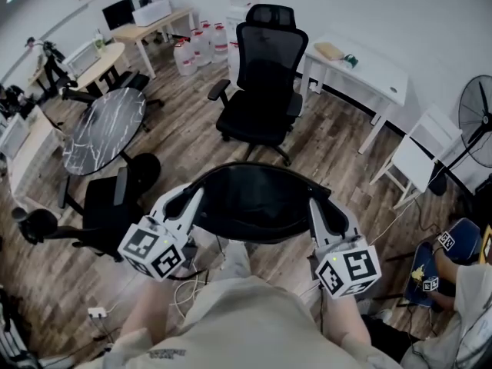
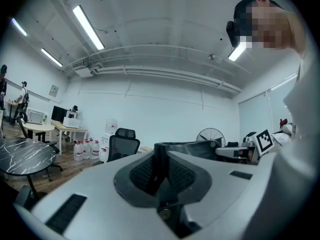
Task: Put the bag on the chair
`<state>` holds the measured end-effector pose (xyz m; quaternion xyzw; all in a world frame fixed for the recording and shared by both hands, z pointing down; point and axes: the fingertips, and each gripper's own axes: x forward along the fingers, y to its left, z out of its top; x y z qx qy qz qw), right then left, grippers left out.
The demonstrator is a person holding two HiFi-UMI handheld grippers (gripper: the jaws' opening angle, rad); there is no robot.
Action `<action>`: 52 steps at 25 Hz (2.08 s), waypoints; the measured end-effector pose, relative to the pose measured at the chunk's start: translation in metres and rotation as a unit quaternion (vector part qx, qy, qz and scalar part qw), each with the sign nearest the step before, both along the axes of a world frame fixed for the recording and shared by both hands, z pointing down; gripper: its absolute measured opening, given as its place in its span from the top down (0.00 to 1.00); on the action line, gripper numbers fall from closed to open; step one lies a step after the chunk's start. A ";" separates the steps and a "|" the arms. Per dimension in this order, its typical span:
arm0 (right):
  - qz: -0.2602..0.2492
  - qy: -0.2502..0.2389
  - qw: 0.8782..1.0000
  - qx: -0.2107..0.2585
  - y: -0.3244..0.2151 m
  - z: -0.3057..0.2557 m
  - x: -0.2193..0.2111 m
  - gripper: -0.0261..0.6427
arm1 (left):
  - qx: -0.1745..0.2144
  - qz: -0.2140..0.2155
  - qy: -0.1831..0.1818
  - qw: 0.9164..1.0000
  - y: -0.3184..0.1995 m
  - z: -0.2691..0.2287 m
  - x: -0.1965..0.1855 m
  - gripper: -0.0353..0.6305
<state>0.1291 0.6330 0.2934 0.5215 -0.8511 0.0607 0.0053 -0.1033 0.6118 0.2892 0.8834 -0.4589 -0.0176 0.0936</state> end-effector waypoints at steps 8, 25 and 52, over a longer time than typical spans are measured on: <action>-0.003 0.000 1.000 -0.017 -0.057 0.011 -0.009 0.85 | -0.018 0.000 0.011 1.000 -0.062 0.013 -0.009 0.87; 0.019 -0.003 0.999 -0.051 -0.285 0.022 -0.048 0.84 | -0.050 0.025 0.026 0.998 -0.296 0.025 -0.047 0.87; 0.060 -0.004 0.996 -0.059 -0.610 0.036 -0.082 0.84 | -0.042 0.068 0.019 0.997 -0.631 0.035 -0.079 0.87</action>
